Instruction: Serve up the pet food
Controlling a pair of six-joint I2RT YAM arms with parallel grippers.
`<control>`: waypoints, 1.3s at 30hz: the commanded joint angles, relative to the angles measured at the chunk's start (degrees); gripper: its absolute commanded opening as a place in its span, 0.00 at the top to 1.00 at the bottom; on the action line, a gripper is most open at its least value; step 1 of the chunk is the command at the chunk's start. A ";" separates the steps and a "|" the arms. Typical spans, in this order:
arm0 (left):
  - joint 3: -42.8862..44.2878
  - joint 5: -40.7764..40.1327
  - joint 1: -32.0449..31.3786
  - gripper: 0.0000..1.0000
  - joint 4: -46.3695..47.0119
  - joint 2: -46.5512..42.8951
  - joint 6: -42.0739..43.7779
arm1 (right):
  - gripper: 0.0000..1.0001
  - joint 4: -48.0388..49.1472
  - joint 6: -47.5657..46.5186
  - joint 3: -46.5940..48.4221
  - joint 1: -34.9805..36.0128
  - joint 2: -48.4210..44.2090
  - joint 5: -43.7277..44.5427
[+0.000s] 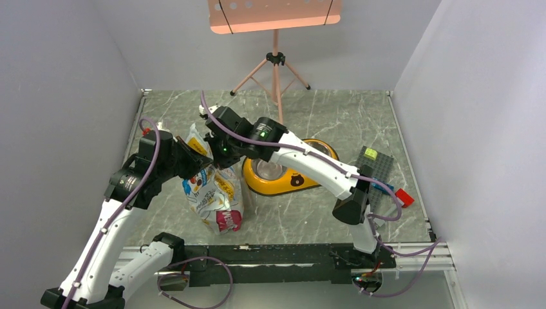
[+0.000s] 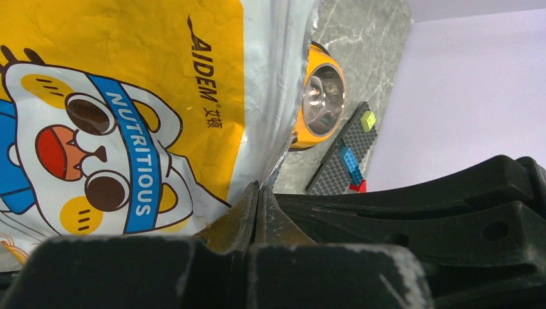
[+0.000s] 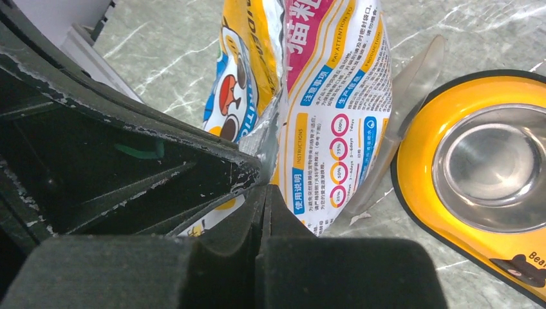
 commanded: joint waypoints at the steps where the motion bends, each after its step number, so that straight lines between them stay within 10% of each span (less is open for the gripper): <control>1: 1.47 -1.69 0.08 1.00 -1.66 -1.56 -0.43 | 1.00 -5.91 -2.89 -0.82 0.72 3.19 7.99; 27: -1.91 -8.10 3.13 1.00 -9.06 -0.57 6.94 | 1.00 -6.61 -5.41 -4.93 -1.40 7.84 25.26; 33: -4.40 -1.06 3.80 1.00 2.28 -3.85 6.97 | 0.98 8.36 -7.94 -13.32 -2.75 -4.83 7.80; 39: -2.86 -0.33 3.86 1.00 3.57 -5.15 6.48 | 0.67 15.74 -5.35 -12.73 -6.63 -8.65 -9.53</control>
